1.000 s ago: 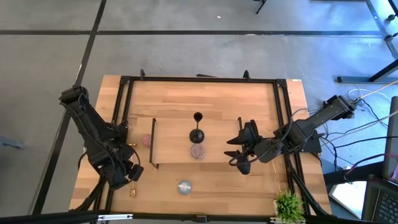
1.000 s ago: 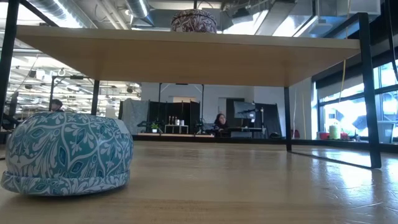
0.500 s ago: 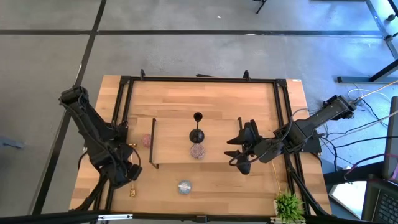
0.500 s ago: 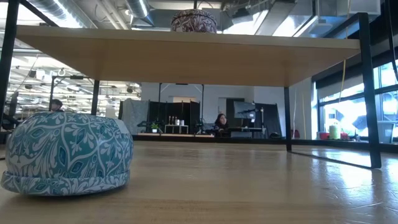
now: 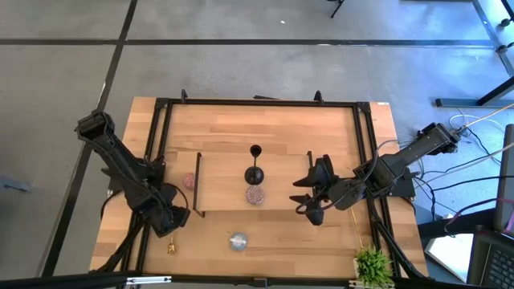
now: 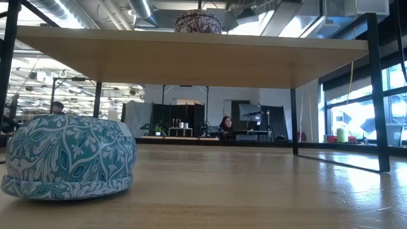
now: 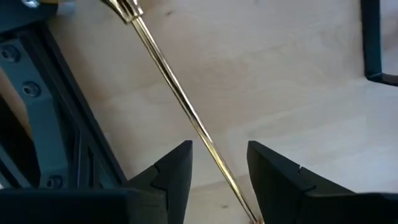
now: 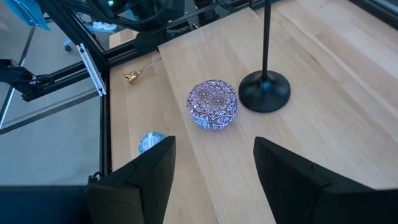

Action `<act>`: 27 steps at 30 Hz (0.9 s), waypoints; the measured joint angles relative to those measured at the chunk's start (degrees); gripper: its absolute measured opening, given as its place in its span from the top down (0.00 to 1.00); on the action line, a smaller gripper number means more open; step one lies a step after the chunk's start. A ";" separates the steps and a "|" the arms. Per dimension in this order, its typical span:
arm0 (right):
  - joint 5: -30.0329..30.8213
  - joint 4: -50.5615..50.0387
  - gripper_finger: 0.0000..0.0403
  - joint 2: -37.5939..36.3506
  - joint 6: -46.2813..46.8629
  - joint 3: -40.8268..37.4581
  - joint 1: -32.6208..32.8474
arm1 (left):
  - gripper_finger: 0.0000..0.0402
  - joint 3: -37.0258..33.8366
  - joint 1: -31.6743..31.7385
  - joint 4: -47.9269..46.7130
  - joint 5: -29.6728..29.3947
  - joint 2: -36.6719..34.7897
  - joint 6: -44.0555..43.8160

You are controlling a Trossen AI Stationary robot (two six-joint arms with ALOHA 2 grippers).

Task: Pick & Place candle stick holders
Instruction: Put the gold candle holder on the shelf

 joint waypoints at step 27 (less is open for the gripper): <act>-0.56 0.40 0.45 0.00 0.64 -0.02 0.05 | 0.66 -5.62 0.72 6.89 2.56 -0.02 0.15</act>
